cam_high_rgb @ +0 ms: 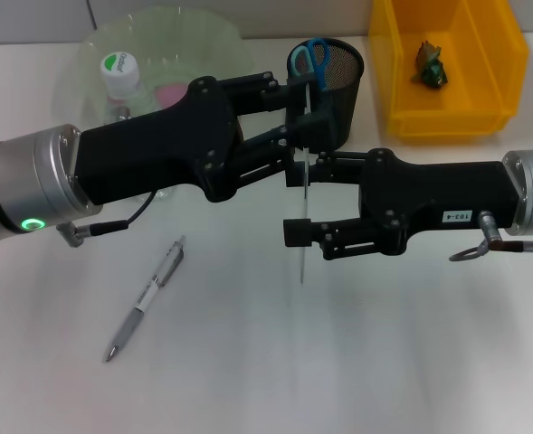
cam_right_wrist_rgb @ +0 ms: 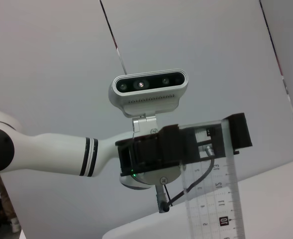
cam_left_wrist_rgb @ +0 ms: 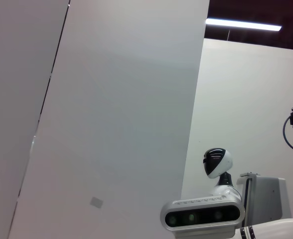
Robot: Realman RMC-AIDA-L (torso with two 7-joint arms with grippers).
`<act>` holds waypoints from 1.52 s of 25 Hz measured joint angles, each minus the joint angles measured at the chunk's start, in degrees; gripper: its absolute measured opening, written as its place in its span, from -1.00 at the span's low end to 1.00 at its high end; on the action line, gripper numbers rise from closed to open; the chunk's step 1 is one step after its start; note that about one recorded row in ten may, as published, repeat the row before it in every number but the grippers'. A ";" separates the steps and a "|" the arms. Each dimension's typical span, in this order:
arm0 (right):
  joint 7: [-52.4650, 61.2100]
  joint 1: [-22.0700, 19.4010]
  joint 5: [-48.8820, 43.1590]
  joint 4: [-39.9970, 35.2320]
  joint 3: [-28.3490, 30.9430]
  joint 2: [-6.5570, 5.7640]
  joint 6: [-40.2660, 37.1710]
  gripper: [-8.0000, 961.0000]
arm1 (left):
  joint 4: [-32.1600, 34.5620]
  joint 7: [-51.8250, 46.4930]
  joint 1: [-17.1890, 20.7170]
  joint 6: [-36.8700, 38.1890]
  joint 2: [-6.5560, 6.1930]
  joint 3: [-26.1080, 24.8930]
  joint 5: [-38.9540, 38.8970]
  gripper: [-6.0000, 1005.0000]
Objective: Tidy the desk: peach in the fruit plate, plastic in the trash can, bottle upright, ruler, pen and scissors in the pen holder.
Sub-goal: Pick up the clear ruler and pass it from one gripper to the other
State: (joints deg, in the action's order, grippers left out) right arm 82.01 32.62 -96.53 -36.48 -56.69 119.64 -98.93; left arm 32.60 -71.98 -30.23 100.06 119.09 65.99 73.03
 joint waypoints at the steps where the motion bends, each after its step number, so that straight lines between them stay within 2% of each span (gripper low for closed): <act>1: -0.02 0.01 0.02 0.04 0.00 0.00 0.02 0.71 | 0.00 0.00 -0.01 0.02 0.00 0.09 -0.01 -0.17; 38: -1.67 0.28 1.45 2.16 -0.09 -0.13 0.02 0.69 | -0.61 0.61 -0.39 -0.39 0.00 0.19 -0.17 -0.17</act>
State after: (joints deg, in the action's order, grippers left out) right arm 80.34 32.91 -95.08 -34.31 -56.78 119.51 -98.90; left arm 31.99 -71.36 -30.63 99.67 119.09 66.18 72.86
